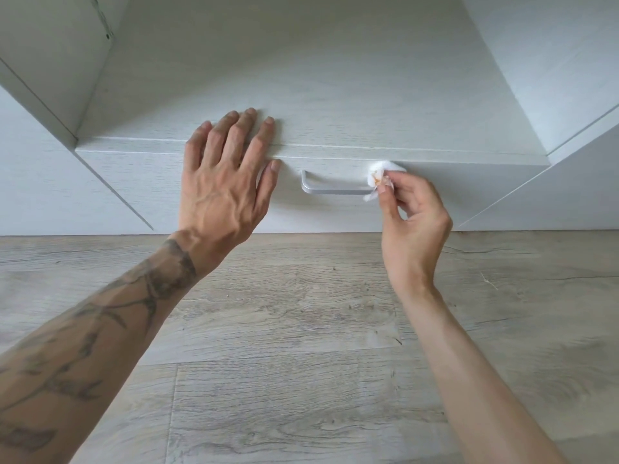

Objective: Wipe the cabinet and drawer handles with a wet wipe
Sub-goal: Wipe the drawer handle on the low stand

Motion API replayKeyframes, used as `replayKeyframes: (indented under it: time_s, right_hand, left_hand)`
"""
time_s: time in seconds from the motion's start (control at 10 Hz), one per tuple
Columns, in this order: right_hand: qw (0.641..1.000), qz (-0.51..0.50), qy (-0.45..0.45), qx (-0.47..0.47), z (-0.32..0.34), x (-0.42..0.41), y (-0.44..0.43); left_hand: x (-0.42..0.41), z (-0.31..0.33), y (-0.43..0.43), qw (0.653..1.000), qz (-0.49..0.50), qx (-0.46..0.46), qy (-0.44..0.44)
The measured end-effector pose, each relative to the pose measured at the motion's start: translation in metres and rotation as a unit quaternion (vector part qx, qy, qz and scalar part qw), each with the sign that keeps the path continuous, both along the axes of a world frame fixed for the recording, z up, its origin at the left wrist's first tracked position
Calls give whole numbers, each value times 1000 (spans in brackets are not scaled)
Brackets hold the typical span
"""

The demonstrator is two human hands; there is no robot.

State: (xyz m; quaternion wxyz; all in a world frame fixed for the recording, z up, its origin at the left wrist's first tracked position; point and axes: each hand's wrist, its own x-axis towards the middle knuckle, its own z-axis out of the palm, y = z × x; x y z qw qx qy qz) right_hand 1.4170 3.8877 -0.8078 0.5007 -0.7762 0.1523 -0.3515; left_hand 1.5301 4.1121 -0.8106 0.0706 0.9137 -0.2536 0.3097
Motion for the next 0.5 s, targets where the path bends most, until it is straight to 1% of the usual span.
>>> replayKeyframes:
  time_s: [0.1, 0.2, 0.3, 0.5]
  right_hand:
    - [1000, 11, 3, 15, 0, -4, 0]
    - [998, 10, 2, 58, 3, 3, -2]
    - [997, 4, 3, 73, 2, 1, 4]
    - [998, -29, -23, 54, -1, -6, 19]
  left_hand:
    - [0, -1, 0, 1000, 0, -1, 1]
    - [0, -1, -1, 1000, 2, -2, 1]
    - [0, 0, -1, 1000, -1, -8, -1]
    - [-1, 0, -1, 1000, -1, -8, -2]
